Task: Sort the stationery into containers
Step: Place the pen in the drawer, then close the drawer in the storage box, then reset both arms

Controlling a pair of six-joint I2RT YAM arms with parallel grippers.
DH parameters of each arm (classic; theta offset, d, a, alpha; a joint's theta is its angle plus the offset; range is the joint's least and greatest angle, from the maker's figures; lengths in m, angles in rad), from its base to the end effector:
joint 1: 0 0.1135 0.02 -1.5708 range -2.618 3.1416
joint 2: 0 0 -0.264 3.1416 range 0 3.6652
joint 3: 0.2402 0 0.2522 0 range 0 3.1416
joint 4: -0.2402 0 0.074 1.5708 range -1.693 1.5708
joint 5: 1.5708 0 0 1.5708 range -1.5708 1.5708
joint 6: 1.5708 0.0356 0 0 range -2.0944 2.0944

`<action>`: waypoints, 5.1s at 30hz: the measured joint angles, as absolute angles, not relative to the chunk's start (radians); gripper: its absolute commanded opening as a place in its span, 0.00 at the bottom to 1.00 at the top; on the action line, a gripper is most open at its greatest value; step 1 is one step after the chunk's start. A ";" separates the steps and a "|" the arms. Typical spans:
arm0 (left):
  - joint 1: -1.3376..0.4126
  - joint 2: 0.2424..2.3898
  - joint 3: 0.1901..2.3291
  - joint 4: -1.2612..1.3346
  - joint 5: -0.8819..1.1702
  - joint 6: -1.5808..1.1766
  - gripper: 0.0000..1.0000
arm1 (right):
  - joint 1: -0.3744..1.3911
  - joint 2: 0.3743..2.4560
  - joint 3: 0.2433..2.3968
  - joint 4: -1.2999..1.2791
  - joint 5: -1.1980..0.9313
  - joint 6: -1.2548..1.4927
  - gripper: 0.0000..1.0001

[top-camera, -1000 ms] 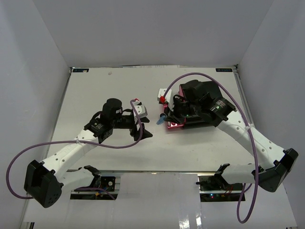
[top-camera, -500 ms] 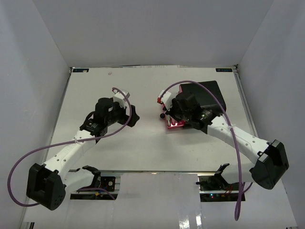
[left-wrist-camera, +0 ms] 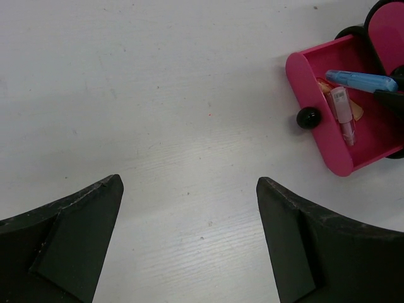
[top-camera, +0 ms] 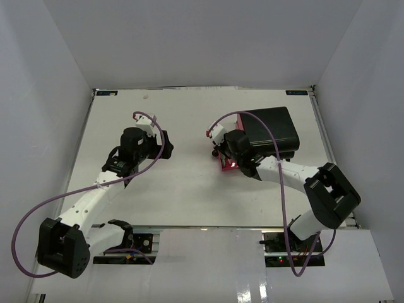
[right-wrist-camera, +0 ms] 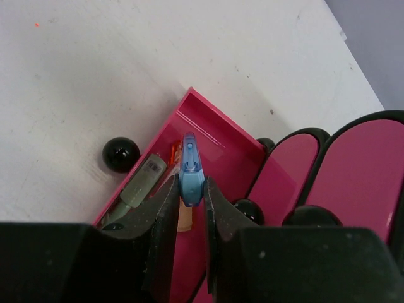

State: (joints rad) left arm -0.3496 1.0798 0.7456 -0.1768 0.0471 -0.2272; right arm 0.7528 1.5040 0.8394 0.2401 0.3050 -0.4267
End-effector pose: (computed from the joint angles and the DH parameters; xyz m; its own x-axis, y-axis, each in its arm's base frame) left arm 0.2270 -0.0845 0.2691 -0.5334 -0.0450 -0.8447 0.2675 0.9384 -0.2189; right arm 0.2486 0.2182 0.2286 -0.0864 -0.6219 -0.7784 -0.5363 0.6875 -0.4897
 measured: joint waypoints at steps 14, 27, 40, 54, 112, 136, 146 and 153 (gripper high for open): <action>-0.350 1.080 0.746 -0.177 0.042 -0.231 0.98 | 0.746 1.425 0.804 0.271 0.260 -0.354 0.66; -0.350 1.223 0.753 -0.096 0.298 -0.262 0.88 | 0.501 1.148 1.080 -0.036 0.171 -0.132 0.93; -0.463 1.584 0.908 0.048 0.400 -0.292 0.77 | -0.105 1.207 1.098 -0.211 -0.199 0.110 0.96; -0.529 1.838 0.944 0.250 0.457 -0.107 0.73 | -0.116 1.301 1.081 -0.234 -0.390 0.159 0.95; -0.683 2.189 1.173 0.715 0.562 -0.093 0.85 | -0.116 1.312 1.033 -0.121 -0.536 0.173 0.90; -0.443 1.157 0.930 0.096 0.010 -0.212 0.98 | -0.011 0.767 1.007 -0.041 -0.135 0.153 0.90; -0.400 0.806 0.928 -0.236 -0.226 -0.235 0.98 | 0.205 0.485 0.804 0.077 0.025 0.007 0.90; -0.400 0.591 0.924 -0.393 -0.329 -0.234 0.98 | 0.258 0.413 0.804 0.026 0.097 -0.049 0.90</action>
